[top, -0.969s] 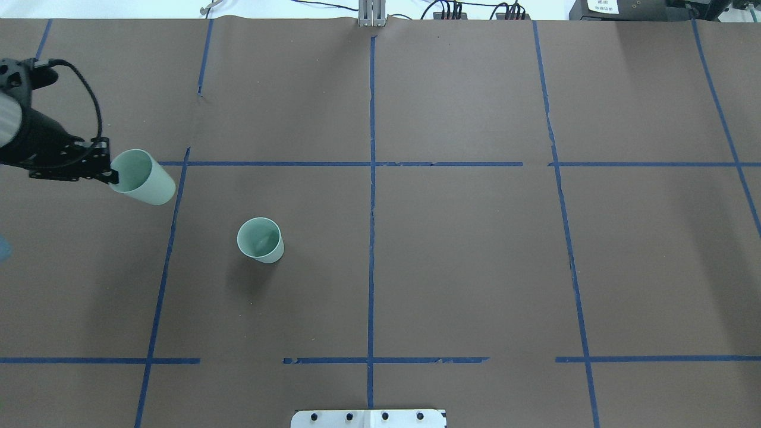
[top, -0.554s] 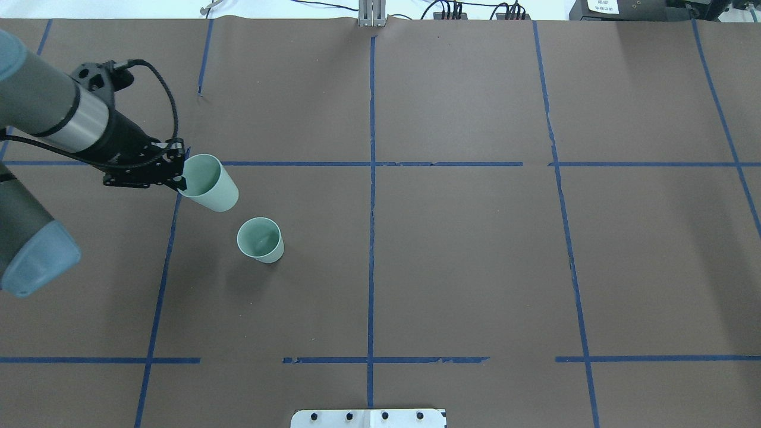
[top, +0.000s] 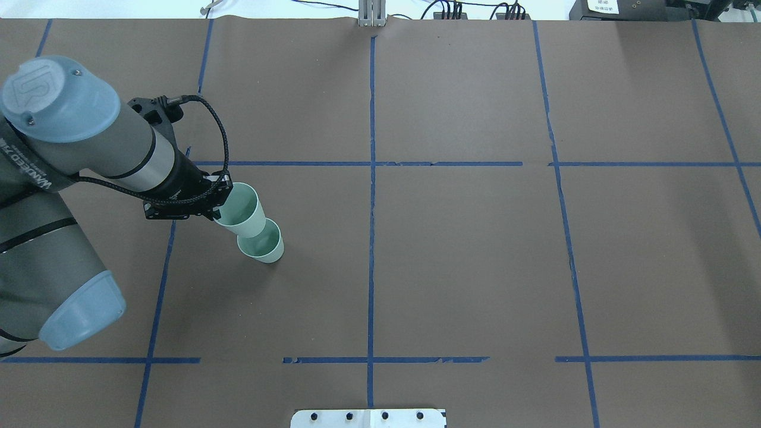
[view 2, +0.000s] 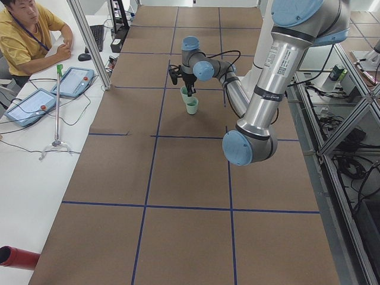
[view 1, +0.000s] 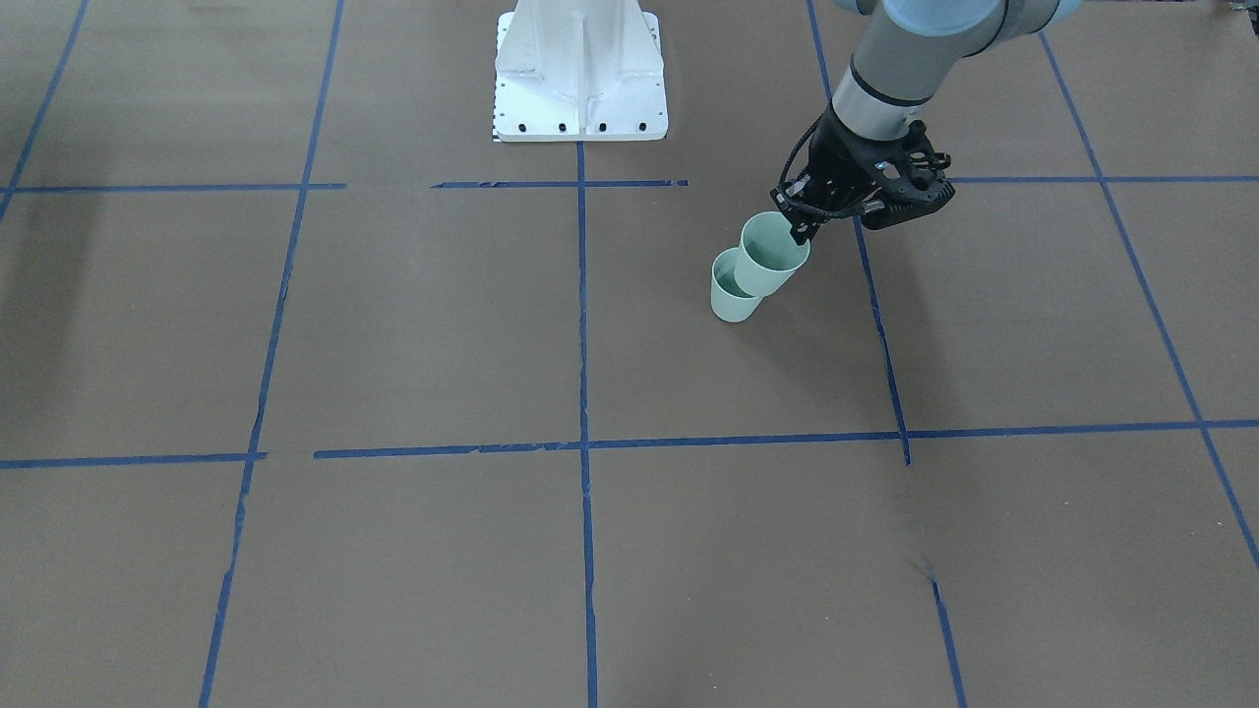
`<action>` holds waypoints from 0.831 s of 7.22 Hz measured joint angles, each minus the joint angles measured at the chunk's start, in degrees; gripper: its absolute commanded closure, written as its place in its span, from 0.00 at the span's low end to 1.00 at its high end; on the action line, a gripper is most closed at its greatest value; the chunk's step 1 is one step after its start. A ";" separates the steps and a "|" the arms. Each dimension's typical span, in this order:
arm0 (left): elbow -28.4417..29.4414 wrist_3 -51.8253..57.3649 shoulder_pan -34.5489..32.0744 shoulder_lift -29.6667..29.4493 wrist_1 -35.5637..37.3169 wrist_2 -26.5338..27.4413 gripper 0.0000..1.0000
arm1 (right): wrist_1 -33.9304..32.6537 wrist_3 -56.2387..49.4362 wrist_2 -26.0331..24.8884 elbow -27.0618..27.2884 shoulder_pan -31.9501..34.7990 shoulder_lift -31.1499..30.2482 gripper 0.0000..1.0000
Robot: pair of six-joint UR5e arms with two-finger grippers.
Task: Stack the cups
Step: 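Lower the held cup into the other cup and open the left gripper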
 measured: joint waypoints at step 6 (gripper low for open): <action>0.54 -0.50 2.46 -1.48 1.10 1.15 0.44 | 0.00 0.00 0.00 0.00 0.01 0.00 0.00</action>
